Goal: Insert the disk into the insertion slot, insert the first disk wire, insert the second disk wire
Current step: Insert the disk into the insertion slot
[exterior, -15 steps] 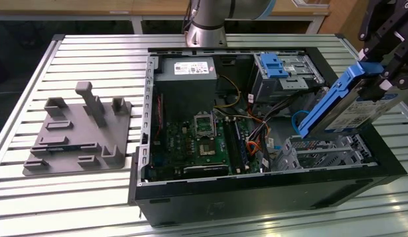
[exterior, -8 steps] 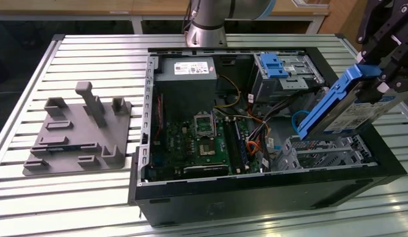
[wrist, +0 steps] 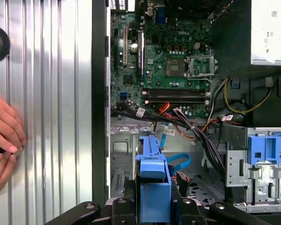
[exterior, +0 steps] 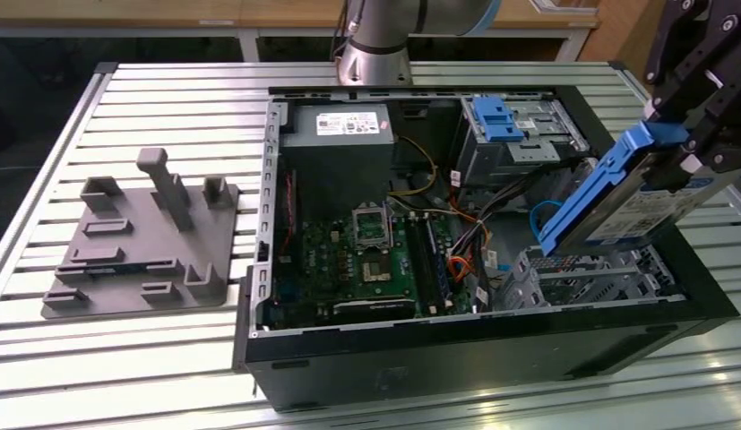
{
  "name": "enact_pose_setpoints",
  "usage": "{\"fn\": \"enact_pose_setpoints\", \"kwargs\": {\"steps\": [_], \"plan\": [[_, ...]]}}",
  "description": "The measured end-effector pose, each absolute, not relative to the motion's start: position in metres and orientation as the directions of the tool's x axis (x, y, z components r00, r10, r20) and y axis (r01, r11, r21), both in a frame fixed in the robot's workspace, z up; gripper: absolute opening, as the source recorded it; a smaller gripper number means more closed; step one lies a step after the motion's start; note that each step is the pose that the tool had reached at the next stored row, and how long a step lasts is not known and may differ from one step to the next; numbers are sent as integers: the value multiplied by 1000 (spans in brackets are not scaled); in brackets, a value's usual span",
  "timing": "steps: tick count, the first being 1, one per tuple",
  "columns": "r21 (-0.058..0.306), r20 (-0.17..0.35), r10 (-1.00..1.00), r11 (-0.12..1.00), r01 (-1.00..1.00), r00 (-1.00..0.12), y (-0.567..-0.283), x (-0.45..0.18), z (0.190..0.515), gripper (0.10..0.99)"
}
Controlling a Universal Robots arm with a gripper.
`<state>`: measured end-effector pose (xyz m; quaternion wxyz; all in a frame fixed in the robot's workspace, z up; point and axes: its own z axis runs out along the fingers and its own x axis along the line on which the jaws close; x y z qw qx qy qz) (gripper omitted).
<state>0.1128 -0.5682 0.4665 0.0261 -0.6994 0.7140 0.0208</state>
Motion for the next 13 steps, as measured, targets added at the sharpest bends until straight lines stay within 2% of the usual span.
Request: {"fn": "enact_pose_setpoints", "kwargs": {"steps": [13], "plan": [[-7, -66, -998, 16, -1000, -16, -568, 112, 460, 361]]}}
